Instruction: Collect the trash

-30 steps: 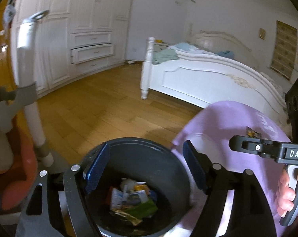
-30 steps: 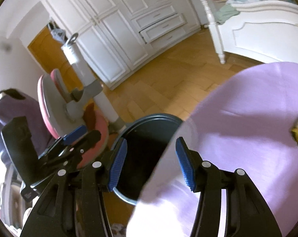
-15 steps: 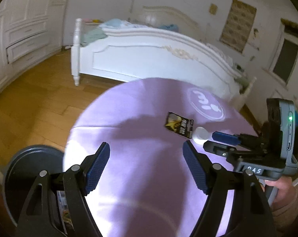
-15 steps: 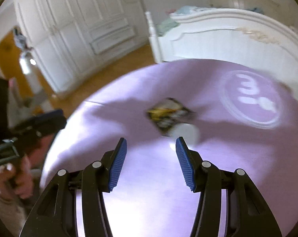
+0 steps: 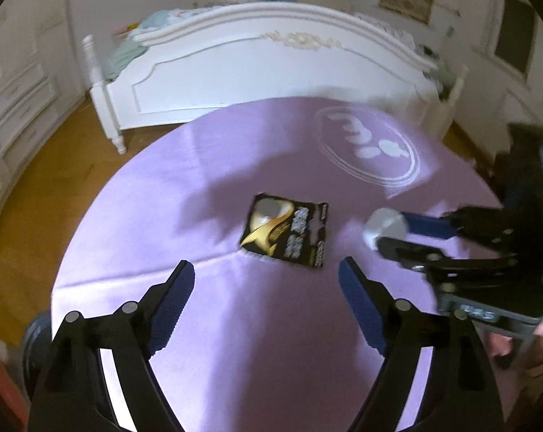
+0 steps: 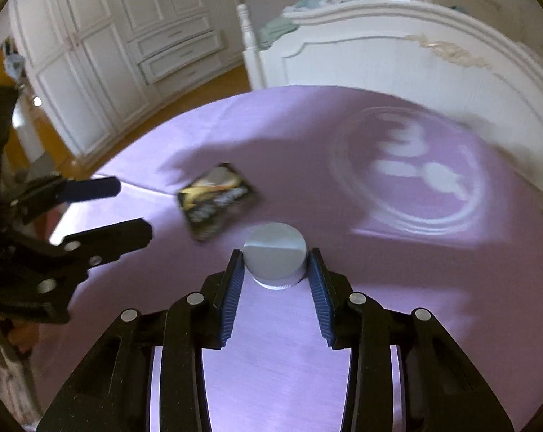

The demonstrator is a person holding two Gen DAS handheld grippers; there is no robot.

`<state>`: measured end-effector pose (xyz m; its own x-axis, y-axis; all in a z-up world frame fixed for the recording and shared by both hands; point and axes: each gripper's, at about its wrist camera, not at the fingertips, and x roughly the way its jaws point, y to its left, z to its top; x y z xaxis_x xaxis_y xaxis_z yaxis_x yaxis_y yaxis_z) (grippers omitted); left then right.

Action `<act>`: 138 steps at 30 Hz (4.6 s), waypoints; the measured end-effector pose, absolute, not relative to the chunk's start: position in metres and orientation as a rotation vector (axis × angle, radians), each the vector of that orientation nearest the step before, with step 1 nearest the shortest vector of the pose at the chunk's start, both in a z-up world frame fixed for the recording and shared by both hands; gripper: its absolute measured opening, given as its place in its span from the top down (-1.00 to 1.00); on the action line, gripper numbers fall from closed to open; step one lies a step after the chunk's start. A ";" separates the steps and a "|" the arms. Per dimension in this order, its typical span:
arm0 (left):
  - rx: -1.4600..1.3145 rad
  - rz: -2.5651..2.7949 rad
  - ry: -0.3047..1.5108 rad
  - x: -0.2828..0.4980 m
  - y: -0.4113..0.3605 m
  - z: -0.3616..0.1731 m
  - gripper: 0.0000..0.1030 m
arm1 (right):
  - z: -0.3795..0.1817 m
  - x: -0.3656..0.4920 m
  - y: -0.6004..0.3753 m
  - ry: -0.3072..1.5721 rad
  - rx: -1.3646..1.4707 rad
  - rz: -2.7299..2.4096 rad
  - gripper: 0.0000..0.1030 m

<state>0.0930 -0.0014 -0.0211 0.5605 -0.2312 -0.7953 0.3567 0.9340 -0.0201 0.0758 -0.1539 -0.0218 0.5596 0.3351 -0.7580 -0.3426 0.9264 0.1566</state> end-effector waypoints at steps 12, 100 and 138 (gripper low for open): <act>0.188 -0.337 0.926 0.128 -0.028 -0.045 -0.14 | -0.028 0.064 -0.193 0.869 0.091 0.412 0.28; -0.094 -0.099 0.552 -0.050 0.111 0.052 -0.89 | 0.044 0.023 -0.071 0.791 0.208 0.600 -0.56; -0.005 -0.116 0.548 0.005 -0.029 0.014 -0.89 | 0.040 -0.060 -0.267 0.223 0.107 -0.121 -0.90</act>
